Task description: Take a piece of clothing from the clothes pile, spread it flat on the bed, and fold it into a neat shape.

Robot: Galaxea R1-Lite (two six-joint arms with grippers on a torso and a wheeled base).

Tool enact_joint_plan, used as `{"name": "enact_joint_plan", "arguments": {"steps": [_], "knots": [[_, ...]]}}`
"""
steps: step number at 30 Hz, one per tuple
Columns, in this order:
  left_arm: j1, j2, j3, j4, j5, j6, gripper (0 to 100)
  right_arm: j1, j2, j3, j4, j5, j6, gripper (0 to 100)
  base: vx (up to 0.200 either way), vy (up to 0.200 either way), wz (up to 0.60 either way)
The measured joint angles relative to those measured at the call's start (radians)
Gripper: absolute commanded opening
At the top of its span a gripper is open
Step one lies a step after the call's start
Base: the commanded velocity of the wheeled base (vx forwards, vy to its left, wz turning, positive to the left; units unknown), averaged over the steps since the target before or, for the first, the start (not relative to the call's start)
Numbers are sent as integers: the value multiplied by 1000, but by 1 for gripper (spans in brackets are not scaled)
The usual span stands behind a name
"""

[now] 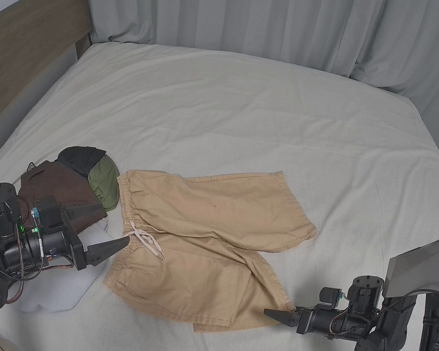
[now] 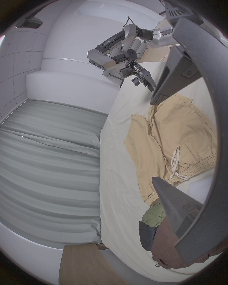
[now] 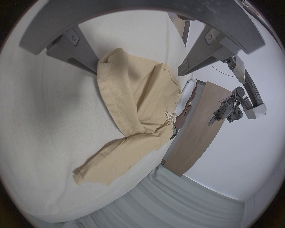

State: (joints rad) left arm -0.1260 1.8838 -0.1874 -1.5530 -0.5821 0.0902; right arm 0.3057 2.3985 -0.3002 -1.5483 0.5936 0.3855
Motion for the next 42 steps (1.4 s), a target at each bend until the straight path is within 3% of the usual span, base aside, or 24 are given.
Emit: {"name": "enact_joint_plan", "arguments": {"steps": [12, 13, 27, 42], "knots": [[0, 0, 0, 0, 0, 0, 100, -8, -32, 12, 0, 1, 0, 100, 0, 0, 0], [0, 0, 0, 0, -1, 0, 100, -8, -31, 12, 0, 1, 0, 0, 0, 0, 0], [1, 0, 0, 0, -1, 0, 100, -41, -24, 3, 1, 1, -25, 0, 0, 0, 0], [-1, 0, 2, 0, 0, 0, 100, -120, -34, -32, 0, -2, -138, 0, 0, 0, 0]]}}
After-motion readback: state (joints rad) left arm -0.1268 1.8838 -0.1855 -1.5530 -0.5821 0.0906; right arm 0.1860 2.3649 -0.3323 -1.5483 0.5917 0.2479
